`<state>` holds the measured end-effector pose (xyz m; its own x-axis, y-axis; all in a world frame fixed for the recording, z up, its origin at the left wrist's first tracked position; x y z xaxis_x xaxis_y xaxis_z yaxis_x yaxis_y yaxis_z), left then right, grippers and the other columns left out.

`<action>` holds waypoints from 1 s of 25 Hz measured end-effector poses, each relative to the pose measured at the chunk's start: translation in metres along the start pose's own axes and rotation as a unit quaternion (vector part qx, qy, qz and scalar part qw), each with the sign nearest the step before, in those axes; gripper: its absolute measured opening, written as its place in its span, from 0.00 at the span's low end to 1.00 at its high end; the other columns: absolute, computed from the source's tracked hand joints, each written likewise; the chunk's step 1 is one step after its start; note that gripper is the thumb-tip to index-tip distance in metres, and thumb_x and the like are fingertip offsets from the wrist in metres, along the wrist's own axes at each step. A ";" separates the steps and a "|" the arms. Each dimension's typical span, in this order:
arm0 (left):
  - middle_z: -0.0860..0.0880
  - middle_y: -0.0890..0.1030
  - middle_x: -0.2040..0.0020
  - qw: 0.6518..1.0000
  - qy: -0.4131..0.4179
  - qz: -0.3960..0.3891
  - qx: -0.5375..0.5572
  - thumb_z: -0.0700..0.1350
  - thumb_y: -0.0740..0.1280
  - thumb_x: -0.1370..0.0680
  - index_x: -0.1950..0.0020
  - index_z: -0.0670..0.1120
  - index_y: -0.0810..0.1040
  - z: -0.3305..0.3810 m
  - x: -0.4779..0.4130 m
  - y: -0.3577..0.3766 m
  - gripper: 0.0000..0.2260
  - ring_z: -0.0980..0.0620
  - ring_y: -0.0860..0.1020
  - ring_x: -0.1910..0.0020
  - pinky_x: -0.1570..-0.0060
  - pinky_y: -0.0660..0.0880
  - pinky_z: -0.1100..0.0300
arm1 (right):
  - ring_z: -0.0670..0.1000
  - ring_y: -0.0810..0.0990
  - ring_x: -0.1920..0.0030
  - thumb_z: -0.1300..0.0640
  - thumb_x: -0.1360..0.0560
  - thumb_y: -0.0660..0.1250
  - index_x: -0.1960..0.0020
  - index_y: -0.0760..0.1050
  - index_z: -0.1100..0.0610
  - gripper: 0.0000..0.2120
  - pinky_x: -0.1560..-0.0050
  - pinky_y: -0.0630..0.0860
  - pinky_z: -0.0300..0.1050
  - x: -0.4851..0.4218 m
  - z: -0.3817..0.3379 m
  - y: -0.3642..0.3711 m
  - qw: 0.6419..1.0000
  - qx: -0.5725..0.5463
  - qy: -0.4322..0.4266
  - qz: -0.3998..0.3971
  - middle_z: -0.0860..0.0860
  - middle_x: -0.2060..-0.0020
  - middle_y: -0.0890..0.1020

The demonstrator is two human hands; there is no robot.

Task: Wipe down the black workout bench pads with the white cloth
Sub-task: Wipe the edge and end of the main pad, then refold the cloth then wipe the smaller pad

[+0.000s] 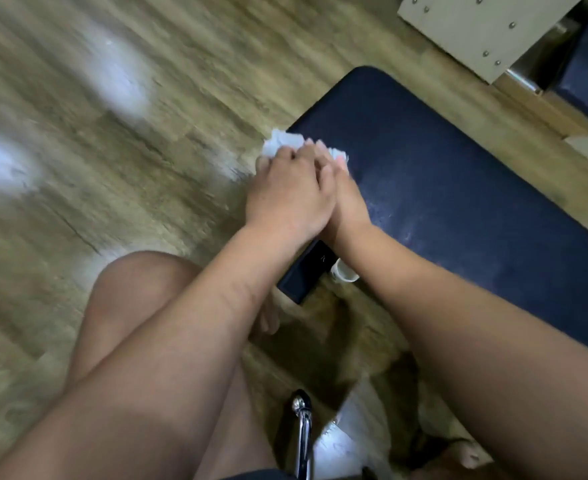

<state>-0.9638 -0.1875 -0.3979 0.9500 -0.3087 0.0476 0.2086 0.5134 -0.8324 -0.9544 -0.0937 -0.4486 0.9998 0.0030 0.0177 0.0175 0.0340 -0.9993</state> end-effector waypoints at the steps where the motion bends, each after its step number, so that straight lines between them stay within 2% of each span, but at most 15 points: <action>1: 0.41 0.79 0.42 0.999 0.012 -0.002 -0.031 0.52 0.56 0.20 0.37 0.44 0.76 0.011 0.010 -0.002 0.18 0.39 0.74 0.40 0.42 0.71 0.49 | 0.58 0.49 0.22 0.61 0.18 0.49 0.22 0.45 0.59 0.27 0.23 0.45 0.53 0.021 0.012 -0.002 0.999 -0.043 -0.013 0.007 0.57 0.22 0.51; 2: 0.42 0.80 0.45 0.998 0.030 -0.012 -0.045 0.51 0.56 0.20 0.40 0.46 0.77 0.021 0.021 0.000 0.16 0.40 0.76 0.43 0.46 0.73 0.50 | 0.58 0.53 0.23 0.63 0.20 0.52 0.22 0.52 0.57 0.27 0.23 0.46 0.52 0.049 0.027 -0.004 0.994 -0.104 -0.004 0.013 0.57 0.23 0.57; 4: 0.44 0.81 0.47 0.990 0.114 -0.075 -0.030 0.49 0.59 0.21 0.41 0.49 0.78 0.039 0.048 0.015 0.13 0.41 0.77 0.46 0.51 0.74 0.51 | 0.58 0.60 0.25 0.67 0.23 0.57 0.26 0.63 0.56 0.26 0.25 0.48 0.50 0.109 0.064 0.002 0.990 -0.140 0.033 -0.006 0.57 0.27 0.66; 7: 0.52 0.78 0.35 0.943 0.255 -0.215 0.007 0.48 0.62 0.22 0.32 0.53 0.74 0.075 0.106 0.044 0.19 0.46 0.74 0.39 0.40 0.72 0.53 | 0.57 0.63 0.26 0.59 0.18 0.55 0.28 0.68 0.54 0.19 0.27 0.54 0.46 0.224 0.146 -0.005 0.967 -0.136 0.217 0.000 0.56 0.27 0.68; 9: 0.52 0.74 0.30 0.929 0.259 -0.261 0.032 0.49 0.62 0.21 0.28 0.52 0.71 0.097 0.139 0.061 0.21 0.47 0.71 0.32 0.33 0.69 0.53 | 0.58 0.66 0.27 0.58 0.18 0.55 0.30 0.69 0.56 0.17 0.30 0.62 0.50 0.309 0.198 -0.018 0.938 -0.101 0.333 0.001 0.57 0.28 0.69; 12: 0.51 0.77 0.32 0.924 0.228 -0.299 0.066 0.48 0.63 0.21 0.30 0.51 0.74 0.140 0.176 0.077 0.18 0.48 0.73 0.33 0.35 0.71 0.54 | 0.67 0.75 0.40 0.57 0.18 0.56 0.35 0.72 0.58 0.15 0.40 0.71 0.56 0.414 0.264 -0.037 0.861 -0.077 0.502 -0.025 0.64 0.36 0.76; 14: 0.50 0.79 0.35 0.912 0.239 -0.322 0.092 0.49 0.64 0.22 0.33 0.51 0.76 0.173 0.199 0.091 0.17 0.47 0.75 0.36 0.37 0.73 0.53 | 0.67 0.78 0.48 0.53 0.19 0.55 0.41 0.75 0.58 0.14 0.46 0.74 0.55 0.452 0.287 -0.051 0.782 -0.133 0.608 -0.031 0.65 0.44 0.79; 16: 0.50 0.81 0.38 0.901 0.233 -0.341 0.132 0.49 0.65 0.22 0.35 0.49 0.77 0.199 0.224 0.106 0.16 0.48 0.77 0.39 0.38 0.73 0.54 | 0.59 0.79 0.62 0.47 0.21 0.58 0.50 0.76 0.58 0.15 0.59 0.74 0.51 0.471 0.289 -0.065 0.692 -0.289 0.654 0.097 0.63 0.55 0.81; 17: 0.51 0.82 0.41 0.900 0.216 -0.344 0.155 0.50 0.66 0.22 0.36 0.48 0.79 0.210 0.234 0.110 0.15 0.50 0.78 0.41 0.38 0.73 0.56 | 0.54 0.77 0.66 0.46 0.21 0.59 0.52 0.75 0.57 0.15 0.64 0.74 0.48 0.476 0.279 -0.076 0.626 -0.392 0.648 0.184 0.60 0.59 0.80; 18: 0.51 0.83 0.44 0.901 0.187 -0.348 0.179 0.51 0.66 0.22 0.39 0.48 0.80 0.219 0.241 0.112 0.14 0.51 0.79 0.44 0.40 0.73 0.59 | 0.52 0.78 0.65 0.48 0.19 0.59 0.50 0.75 0.57 0.13 0.64 0.76 0.46 0.477 0.263 -0.086 0.551 -0.512 0.612 0.244 0.58 0.58 0.79; 19: 0.51 0.84 0.48 0.898 0.153 -0.358 0.206 0.52 0.66 0.22 0.42 0.48 0.81 0.230 0.248 0.112 0.13 0.53 0.80 0.48 0.44 0.73 0.61 | 0.51 0.81 0.61 0.51 0.18 0.58 0.46 0.75 0.57 0.12 0.62 0.79 0.47 0.477 0.245 -0.094 0.469 -0.629 0.559 0.269 0.56 0.55 0.81; 21: 0.48 0.85 0.53 0.868 0.070 -0.404 0.280 0.56 0.66 0.22 0.51 0.49 0.83 0.245 0.258 0.115 0.12 0.52 0.81 0.52 0.47 0.75 0.58 | 0.53 0.82 0.47 0.52 0.19 0.58 0.35 0.74 0.59 0.17 0.51 0.82 0.50 0.474 0.211 -0.101 0.320 -0.781 0.473 0.253 0.56 0.43 0.82; 22: 0.46 0.85 0.52 0.840 0.032 -0.436 0.321 0.58 0.66 0.22 0.53 0.50 0.83 0.255 0.265 0.117 0.13 0.50 0.83 0.51 0.46 0.77 0.54 | 0.55 0.80 0.41 0.51 0.19 0.57 0.32 0.73 0.61 0.20 0.45 0.80 0.53 0.476 0.197 -0.103 0.271 -0.820 0.447 0.234 0.58 0.39 0.80; 23: 0.46 0.86 0.50 0.811 0.002 -0.463 0.358 0.58 0.67 0.22 0.54 0.49 0.83 0.265 0.273 0.120 0.14 0.48 0.83 0.48 0.46 0.77 0.53 | 0.57 0.79 0.39 0.50 0.19 0.57 0.32 0.73 0.62 0.22 0.43 0.79 0.54 0.479 0.188 -0.107 0.243 -0.843 0.429 0.214 0.60 0.37 0.78; 25: 0.46 0.86 0.49 0.760 -0.031 -0.493 0.423 0.52 0.68 0.22 0.48 0.44 0.84 0.284 0.287 0.126 0.13 0.47 0.83 0.47 0.49 0.78 0.56 | 0.58 0.79 0.39 0.49 0.20 0.56 0.34 0.74 0.63 0.23 0.42 0.78 0.56 0.484 0.180 -0.113 0.219 -0.866 0.404 0.195 0.62 0.38 0.78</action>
<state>-0.5990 0.0165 -0.3320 0.2396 -0.8519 0.4658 0.8755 0.3970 0.2757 -0.4732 0.0835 -0.3216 0.5881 -0.5332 0.6081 -0.7951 -0.2435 0.5554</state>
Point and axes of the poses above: each hand's wrist, its own x-axis away from the middle knuckle, its own y-axis out of the palm, z = x × y, the point moved 2 cm from there along -x, towards the middle knuckle
